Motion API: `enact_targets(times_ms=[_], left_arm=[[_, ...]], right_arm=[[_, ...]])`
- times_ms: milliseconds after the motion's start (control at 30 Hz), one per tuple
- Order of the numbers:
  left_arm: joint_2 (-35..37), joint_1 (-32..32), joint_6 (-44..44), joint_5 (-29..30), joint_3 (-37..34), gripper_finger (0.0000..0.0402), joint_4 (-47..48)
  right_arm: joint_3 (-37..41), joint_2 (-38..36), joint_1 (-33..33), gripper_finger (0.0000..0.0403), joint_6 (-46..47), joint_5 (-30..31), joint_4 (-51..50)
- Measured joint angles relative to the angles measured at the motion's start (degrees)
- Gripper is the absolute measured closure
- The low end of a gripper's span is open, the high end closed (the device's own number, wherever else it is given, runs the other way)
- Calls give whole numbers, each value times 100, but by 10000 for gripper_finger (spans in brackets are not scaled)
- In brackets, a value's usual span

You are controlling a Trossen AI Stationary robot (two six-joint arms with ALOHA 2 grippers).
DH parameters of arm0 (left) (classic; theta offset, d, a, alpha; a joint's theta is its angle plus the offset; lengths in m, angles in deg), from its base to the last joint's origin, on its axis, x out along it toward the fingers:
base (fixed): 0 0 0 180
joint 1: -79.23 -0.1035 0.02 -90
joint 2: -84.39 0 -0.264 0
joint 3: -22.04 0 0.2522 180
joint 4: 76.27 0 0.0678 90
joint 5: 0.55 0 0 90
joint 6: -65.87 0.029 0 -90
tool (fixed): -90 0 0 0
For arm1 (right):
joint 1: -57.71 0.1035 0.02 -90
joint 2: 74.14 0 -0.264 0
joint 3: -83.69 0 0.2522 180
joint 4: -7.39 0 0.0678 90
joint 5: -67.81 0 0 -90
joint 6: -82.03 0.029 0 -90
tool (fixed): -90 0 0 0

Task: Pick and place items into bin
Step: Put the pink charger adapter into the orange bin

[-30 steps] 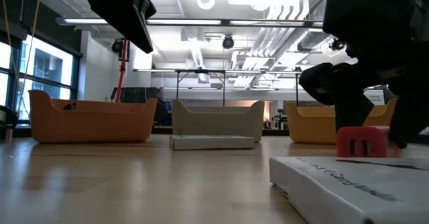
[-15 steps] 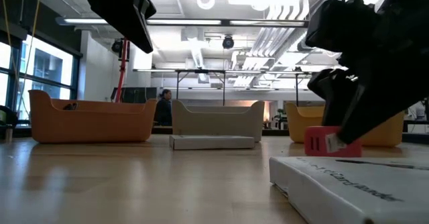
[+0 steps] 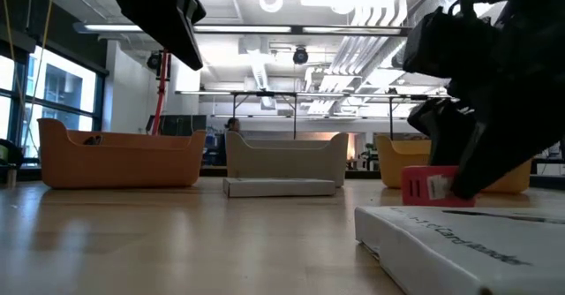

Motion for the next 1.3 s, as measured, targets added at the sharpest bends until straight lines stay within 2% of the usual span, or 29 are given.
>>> enact_targets(times_ms=[200, 367, 967, 1300], left_arm=[[0, 0, 1, 86, 0, 401, 7], [0, 2, 2, 105, 0, 401, 14], [0, 0, 41, 105, 2, 401, 20], [0, 0, 43, 105, 2, 401, 20]], right_arm=[[-2, 0, -167, 188, 2, -134, 35], [-2, 0, -272, 187, -53, -179, 77], [-11, -7, -353, 246, -115, -374, 86], [-11, -7, -353, 222, -108, -378, 84]])
